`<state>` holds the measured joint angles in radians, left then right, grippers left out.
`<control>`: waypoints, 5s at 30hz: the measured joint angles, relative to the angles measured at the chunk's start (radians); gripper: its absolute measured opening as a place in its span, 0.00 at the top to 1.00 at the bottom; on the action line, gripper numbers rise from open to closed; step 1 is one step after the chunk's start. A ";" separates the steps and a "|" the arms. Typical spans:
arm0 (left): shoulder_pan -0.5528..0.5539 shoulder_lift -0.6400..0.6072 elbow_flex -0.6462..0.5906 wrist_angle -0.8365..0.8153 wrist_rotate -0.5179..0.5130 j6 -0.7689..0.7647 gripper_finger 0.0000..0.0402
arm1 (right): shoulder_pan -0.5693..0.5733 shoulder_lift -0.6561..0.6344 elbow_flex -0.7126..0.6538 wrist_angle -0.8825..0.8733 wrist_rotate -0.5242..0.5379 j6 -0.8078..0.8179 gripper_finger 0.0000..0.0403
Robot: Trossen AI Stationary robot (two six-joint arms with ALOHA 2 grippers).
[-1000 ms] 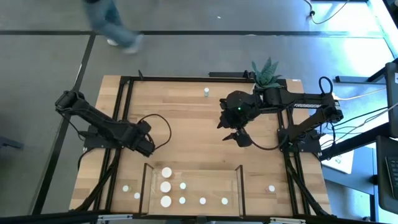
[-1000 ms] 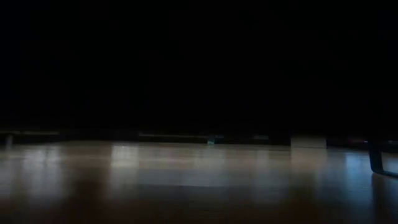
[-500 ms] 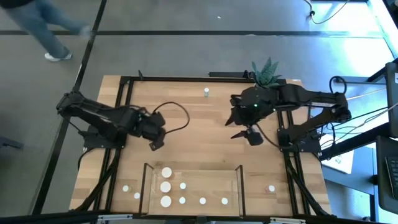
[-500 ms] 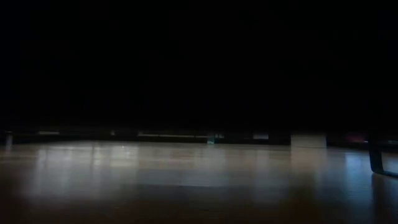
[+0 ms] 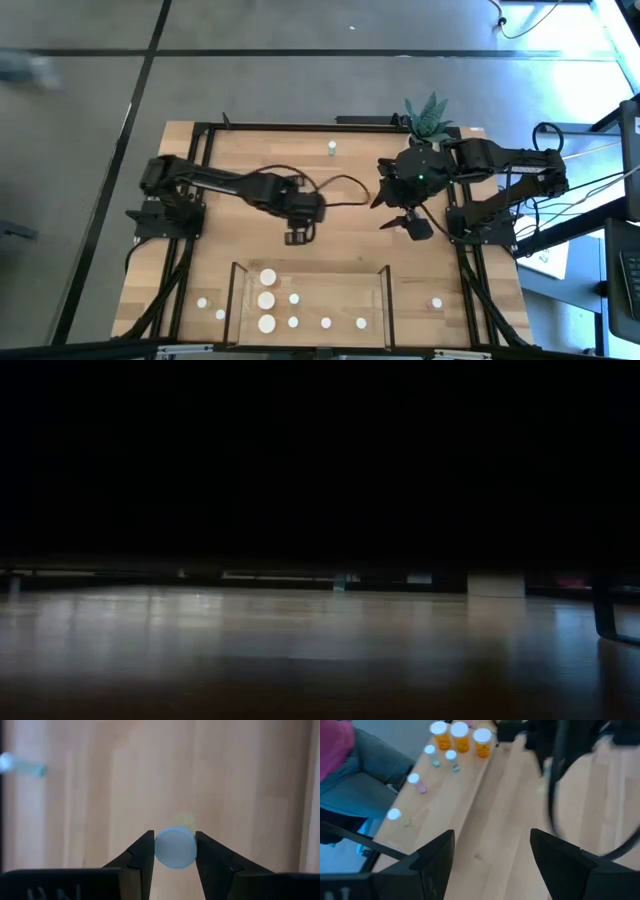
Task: Pick and place medicine bottles onto shelf by color
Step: Put the top yellow pill bottle on the shelf aligned with the other yellow pill bottle
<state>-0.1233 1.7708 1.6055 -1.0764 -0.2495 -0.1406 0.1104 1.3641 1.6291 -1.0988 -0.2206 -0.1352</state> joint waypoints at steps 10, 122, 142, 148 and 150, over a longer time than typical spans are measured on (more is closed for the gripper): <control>0.054 0.137 0.001 0.099 0.087 0.099 0.72 | 0.000 -0.003 0.000 -0.025 0.071 0.000 0.35; -0.140 -0.401 -0.022 -0.194 -0.292 -0.321 0.43 | -0.001 0.139 0.000 0.066 0.259 -0.006 0.35; -0.256 -0.411 -0.022 -0.274 -0.344 -0.395 0.43 | -0.004 0.562 0.000 0.325 0.263 -0.162 0.35; -0.263 -0.411 -0.022 -0.280 -0.353 -0.400 0.43 | -0.017 0.634 0.000 0.372 0.249 -0.165 0.35; -0.263 -0.410 -0.022 -0.280 -0.354 -0.401 0.43 | -0.026 0.652 0.000 0.383 0.251 -0.165 0.35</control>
<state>-0.3862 1.3605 1.5837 -1.3566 -0.6034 -0.5420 0.0843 2.0156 1.6291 -0.7155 0.0303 -0.3000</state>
